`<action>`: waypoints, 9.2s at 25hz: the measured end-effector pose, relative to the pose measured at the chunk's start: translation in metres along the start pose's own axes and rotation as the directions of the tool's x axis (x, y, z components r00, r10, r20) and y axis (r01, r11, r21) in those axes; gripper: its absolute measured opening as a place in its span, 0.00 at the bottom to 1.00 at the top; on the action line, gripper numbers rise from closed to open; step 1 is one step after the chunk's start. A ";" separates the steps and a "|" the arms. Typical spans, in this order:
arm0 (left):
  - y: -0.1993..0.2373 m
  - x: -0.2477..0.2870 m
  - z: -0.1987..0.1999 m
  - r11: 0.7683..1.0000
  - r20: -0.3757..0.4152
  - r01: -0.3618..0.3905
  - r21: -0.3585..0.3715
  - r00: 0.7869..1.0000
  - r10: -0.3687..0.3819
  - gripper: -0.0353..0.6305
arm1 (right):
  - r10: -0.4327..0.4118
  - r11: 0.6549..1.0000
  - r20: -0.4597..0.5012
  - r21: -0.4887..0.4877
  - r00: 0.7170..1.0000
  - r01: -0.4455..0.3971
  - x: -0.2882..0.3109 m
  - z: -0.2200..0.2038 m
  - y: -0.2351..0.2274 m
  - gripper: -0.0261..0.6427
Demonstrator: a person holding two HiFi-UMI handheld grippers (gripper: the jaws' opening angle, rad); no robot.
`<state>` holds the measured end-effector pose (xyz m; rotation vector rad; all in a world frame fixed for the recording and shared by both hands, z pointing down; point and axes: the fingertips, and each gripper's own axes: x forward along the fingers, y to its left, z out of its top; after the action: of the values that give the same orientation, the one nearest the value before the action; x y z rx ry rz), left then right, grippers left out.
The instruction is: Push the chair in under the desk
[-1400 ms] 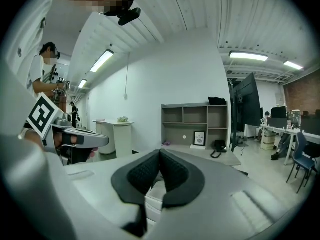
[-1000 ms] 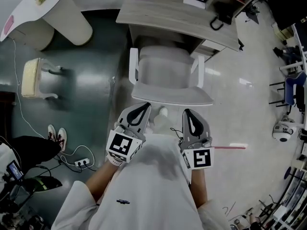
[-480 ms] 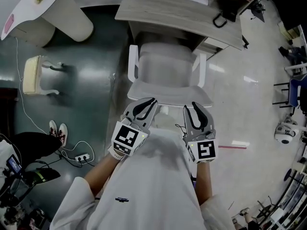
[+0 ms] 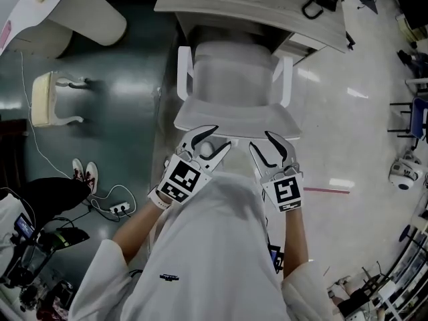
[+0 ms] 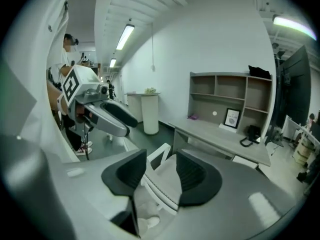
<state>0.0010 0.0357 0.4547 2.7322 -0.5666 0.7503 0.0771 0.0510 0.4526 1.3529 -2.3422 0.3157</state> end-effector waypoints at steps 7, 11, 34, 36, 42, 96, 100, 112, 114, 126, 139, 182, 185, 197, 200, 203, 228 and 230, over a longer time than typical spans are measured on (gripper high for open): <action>-0.010 0.021 -0.033 0.982 -0.161 0.123 0.145 0.982 -0.099 0.44 | 0.110 0.981 -0.149 -0.141 0.983 -0.131 0.023 -0.041 0.012 0.34; -0.012 0.030 -0.046 0.968 -0.210 0.164 0.190 0.970 -0.124 0.46 | 0.165 0.950 -0.235 -0.223 0.958 -0.218 0.035 -0.059 0.019 0.36; 0.015 0.081 -0.121 0.830 -0.503 0.261 0.493 0.864 0.028 0.32 | 0.211 0.747 -0.502 -0.471 0.839 -0.470 0.073 -0.145 0.018 0.17; 0.012 0.085 -0.131 0.789 -0.535 0.309 0.531 0.844 0.030 0.25 | 0.208 0.746 -0.496 -0.477 0.843 -0.465 0.073 -0.146 0.017 0.17; 0.015 0.085 -0.129 0.779 -0.577 0.369 0.507 0.817 -0.011 0.22 | 0.195 0.746 -0.497 -0.484 0.845 -0.457 0.076 -0.146 0.017 0.17; 0.057 0.088 -0.105 0.863 -0.555 0.232 0.449 0.829 0.065 0.25 | 0.005 0.799 -0.549 -0.500 0.836 -0.333 0.093 -0.110 -0.009 0.20; 0.074 0.090 -0.099 0.872 -0.545 0.202 0.445 0.834 0.085 0.26 | -0.006 0.813 -0.535 -0.494 0.845 -0.307 0.107 -0.101 -0.015 0.20; 0.114 0.101 -0.085 0.873 -0.538 0.180 0.452 0.836 0.106 0.26 | -0.002 0.815 -0.490 -0.506 0.872 -0.282 0.139 -0.082 -0.033 0.20; 0.121 0.102 -0.083 0.874 -0.539 0.181 0.452 0.835 0.106 0.26 | 0.001 0.815 -0.486 -0.506 0.874 -0.283 0.145 -0.080 -0.036 0.20; 0.147 0.107 -0.075 0.882 -0.558 0.196 0.428 0.825 0.087 0.27 | 0.000 0.825 -0.482 -0.496 0.876 -0.272 0.168 -0.067 -0.049 0.21; 0.167 0.120 -0.065 0.855 -0.513 0.182 0.485 0.851 0.110 0.26 | 0.030 0.862 -0.495 -0.428 0.868 -0.274 0.185 -0.060 -0.066 0.22; 0.242 0.136 -0.039 0.816 -0.503 0.184 0.548 0.852 0.146 0.29 | 0.035 0.901 -0.483 -0.364 0.875 -0.237 0.242 -0.026 -0.091 0.22; 0.250 0.138 -0.037 0.816 -0.507 0.180 0.550 0.848 0.155 0.29 | 0.047 0.901 -0.479 -0.360 0.877 -0.244 0.248 -0.022 -0.093 0.22; 0.272 0.148 -0.028 0.805 -0.488 0.157 0.572 0.854 0.181 0.31 | 0.015 0.895 -0.476 -0.386 0.879 -0.224 0.265 -0.015 -0.105 0.22; 0.275 0.156 -0.022 0.805 -0.486 0.151 0.574 0.854 0.185 0.31 | 0.005 0.895 -0.476 -0.390 0.879 -0.217 0.268 -0.013 -0.116 0.22; 0.279 0.164 -0.015 0.807 -0.470 0.128 0.576 0.860 0.199 0.31 | 0.006 0.888 -0.478 -0.401 0.878 -0.224 0.272 -0.011 -0.128 0.22; 0.337 0.248 0.052 0.812 -0.423 0.053 0.581 0.872 0.247 0.31 | -0.008 0.873 -0.447 -0.439 0.895 -0.212 0.321 0.015 -0.246 0.24; 0.337 0.248 0.053 0.811 -0.431 0.067 0.581 0.870 0.238 0.30 | 0.000 0.867 -0.446 -0.446 0.895 -0.222 0.321 0.017 -0.247 0.24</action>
<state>0.0756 -0.3572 0.5885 2.8401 -0.3869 1.8441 0.1451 -0.3269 0.5826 0.7998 -1.9432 0.0374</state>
